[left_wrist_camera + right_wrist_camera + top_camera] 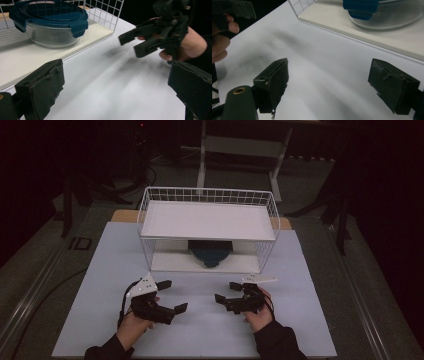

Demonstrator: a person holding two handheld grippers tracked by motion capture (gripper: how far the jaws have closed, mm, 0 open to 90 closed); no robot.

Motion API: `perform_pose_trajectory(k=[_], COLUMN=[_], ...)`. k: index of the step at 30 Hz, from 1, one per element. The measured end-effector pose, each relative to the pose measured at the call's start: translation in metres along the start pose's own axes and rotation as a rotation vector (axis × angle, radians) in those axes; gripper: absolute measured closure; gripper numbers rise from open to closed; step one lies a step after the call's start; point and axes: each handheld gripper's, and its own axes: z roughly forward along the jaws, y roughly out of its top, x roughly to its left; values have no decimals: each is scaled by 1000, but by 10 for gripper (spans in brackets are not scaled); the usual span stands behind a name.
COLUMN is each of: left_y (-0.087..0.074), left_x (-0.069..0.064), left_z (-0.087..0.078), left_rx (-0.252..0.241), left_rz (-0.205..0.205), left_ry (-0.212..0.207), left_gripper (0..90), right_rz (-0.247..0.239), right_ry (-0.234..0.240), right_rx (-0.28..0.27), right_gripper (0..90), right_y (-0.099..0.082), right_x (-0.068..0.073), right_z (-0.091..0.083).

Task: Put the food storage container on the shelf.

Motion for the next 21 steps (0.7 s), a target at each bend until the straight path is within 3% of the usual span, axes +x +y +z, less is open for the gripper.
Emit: perform_pose_trajectory(k=[6, 8, 11, 12, 21], left_y=[-2, -2, -2, -2, -5], left_x=[0, -1, -1, -1, -1], left_z=[0, 0, 0, 0, 3], left_rx=[8, 1, -1, 1, 19], left_rz=[1, 9, 10, 11, 16], left_ry=[-8, 9, 5, 3, -12], left_gripper=[9, 9, 9, 9, 9], right_rz=[-16, -27, -25, -43, -60], right_ry=[-16, -23, -25, -26, -48], right_rx=[-25, -26, -26, -29, -56], right_gripper=[164, 164, 165, 164, 166], right_y=[-12, -18, -20, -26, -39], right_x=[6, 7, 8, 7, -10], right_z=[-25, -32, -36, -45, -67])
